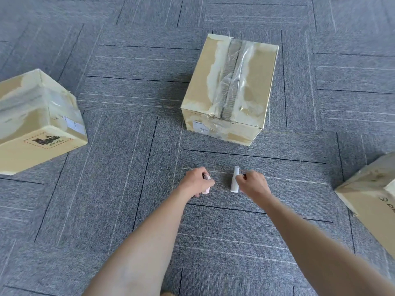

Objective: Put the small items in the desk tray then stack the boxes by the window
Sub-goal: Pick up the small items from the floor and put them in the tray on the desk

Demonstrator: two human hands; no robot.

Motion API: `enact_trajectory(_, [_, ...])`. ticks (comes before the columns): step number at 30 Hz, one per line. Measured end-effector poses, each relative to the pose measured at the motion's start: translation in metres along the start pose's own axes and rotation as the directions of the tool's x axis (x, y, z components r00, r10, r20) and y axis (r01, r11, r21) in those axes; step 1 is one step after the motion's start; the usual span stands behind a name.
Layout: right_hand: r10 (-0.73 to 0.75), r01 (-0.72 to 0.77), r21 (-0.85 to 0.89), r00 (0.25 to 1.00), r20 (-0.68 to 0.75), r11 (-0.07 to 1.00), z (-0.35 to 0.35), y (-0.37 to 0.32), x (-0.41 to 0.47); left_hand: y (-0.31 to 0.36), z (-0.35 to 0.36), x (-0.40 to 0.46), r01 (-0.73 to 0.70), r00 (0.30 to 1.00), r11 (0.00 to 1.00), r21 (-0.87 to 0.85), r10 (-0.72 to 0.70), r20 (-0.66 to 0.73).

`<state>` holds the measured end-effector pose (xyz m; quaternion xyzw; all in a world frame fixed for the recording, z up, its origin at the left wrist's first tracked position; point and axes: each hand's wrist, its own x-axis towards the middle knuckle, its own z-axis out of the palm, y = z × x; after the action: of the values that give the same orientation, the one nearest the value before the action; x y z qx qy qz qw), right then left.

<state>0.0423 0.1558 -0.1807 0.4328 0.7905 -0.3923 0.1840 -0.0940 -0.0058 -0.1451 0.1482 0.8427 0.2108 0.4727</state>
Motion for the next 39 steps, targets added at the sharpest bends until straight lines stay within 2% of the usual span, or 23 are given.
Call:
enact_trajectory(2, [0.036,-0.036,-0.006,0.999,0.011,0.999,0.002,0.004,-0.003,0.000,0.000,-0.002,-0.008,1.000,0.999,0.036,0.008,0.006])
enact_trajectory(7, [0.027,-0.030,-0.031,0.996,-0.088,0.999,0.001,0.008,-0.011,-0.001,0.003,-0.007,-0.020,1.000,0.992,0.122,0.018,0.019])
enact_trajectory(11, [0.063,-0.061,0.044,0.997,-0.051,0.997,0.001,0.007,-0.009,-0.002,0.004,-0.007,-0.014,1.000,0.992,0.128,0.012,0.016])
enact_trajectory(14, [0.103,-0.103,-0.005,0.995,-0.017,0.995,0.004,-0.003,-0.006,-0.003,0.002,-0.005,-0.003,1.000,0.992,0.130,0.000,0.024])
enact_trajectory(19, [0.088,-0.091,-0.111,0.996,-0.031,0.990,0.016,-0.023,0.004,-0.008,-0.001,-0.004,-0.016,1.000,0.987,0.157,0.013,0.023])
enact_trajectory(25, [0.121,-0.135,-0.133,0.987,-0.104,0.982,0.023,-0.031,-0.008,-0.014,0.003,-0.005,-0.003,1.000,0.982,0.188,0.002,0.003])
enact_trajectory(28, [0.148,-0.164,-0.168,0.984,-0.103,0.972,0.028,-0.033,-0.019,-0.011,0.004,-0.004,-0.001,1.000,0.979,0.202,-0.001,0.011])
enact_trajectory(32, [0.206,-0.216,-0.133,0.975,-0.085,0.967,0.031,-0.038,-0.030,-0.007,0.003,-0.005,-0.004,1.000,0.973,0.233,0.000,0.017])
enact_trajectory(36, [0.162,-0.179,-0.149,0.980,-0.116,0.972,0.029,-0.029,-0.037,-0.004,0.002,-0.009,-0.015,1.000,0.968,0.251,0.008,0.030])
enact_trajectory(39, [0.097,-0.108,-0.142,0.992,-0.085,0.984,0.023,-0.022,-0.041,-0.001,0.001,-0.015,-0.019,1.000,0.969,0.246,0.014,0.022])
